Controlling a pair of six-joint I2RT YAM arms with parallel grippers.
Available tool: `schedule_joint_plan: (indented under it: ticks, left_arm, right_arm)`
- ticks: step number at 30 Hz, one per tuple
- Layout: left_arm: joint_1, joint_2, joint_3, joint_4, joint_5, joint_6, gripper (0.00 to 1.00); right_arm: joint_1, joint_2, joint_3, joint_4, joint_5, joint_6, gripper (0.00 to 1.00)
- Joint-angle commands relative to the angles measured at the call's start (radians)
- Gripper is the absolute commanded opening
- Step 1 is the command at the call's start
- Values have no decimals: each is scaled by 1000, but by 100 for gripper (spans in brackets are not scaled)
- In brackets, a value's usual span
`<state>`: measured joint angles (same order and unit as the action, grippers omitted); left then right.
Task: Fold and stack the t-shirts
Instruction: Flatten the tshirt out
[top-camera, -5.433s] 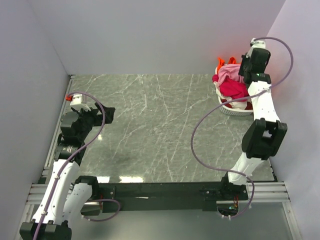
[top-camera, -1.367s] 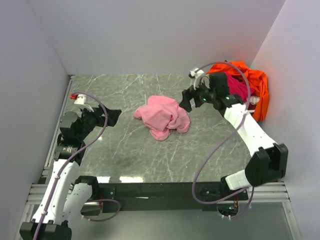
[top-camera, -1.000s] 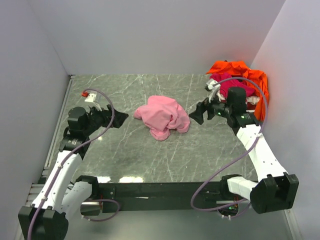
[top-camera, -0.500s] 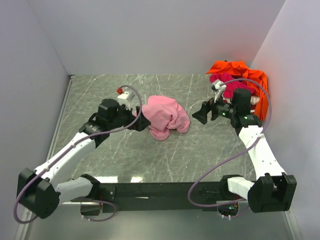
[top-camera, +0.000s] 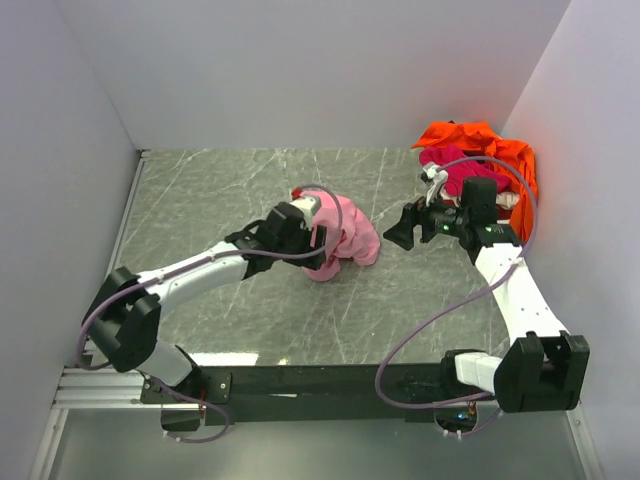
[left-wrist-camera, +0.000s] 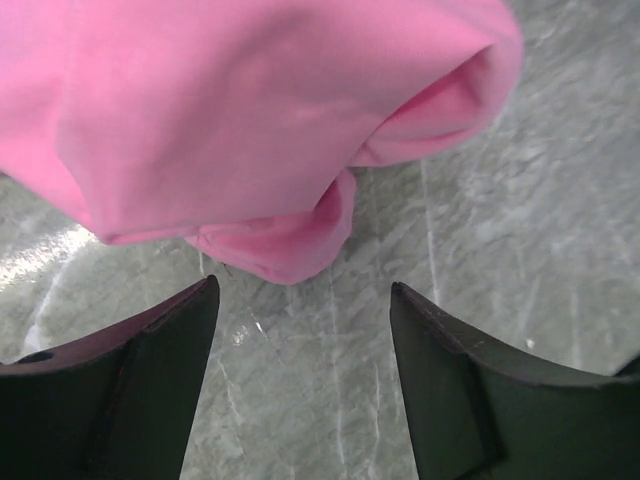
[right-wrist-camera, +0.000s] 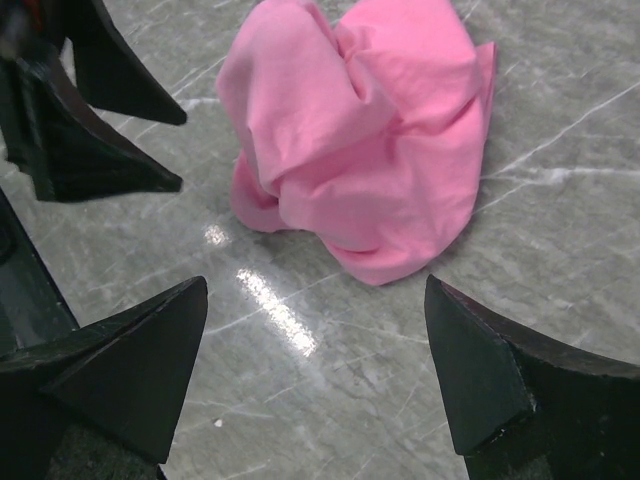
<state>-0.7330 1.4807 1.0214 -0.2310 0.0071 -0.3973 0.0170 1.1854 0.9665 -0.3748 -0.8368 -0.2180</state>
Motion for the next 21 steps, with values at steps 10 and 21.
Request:
schedule_joint_plan:
  ticks: [10, 21]
  left_arm:
    - [-152, 283, 199, 4, -404, 26, 67]
    - [-169, 391, 261, -4, -545, 26, 37]
  right_arm:
    - [-5, 82, 64, -39, -35, -1, 91]
    - [34, 131, 80, -64, -18, -12, 87]
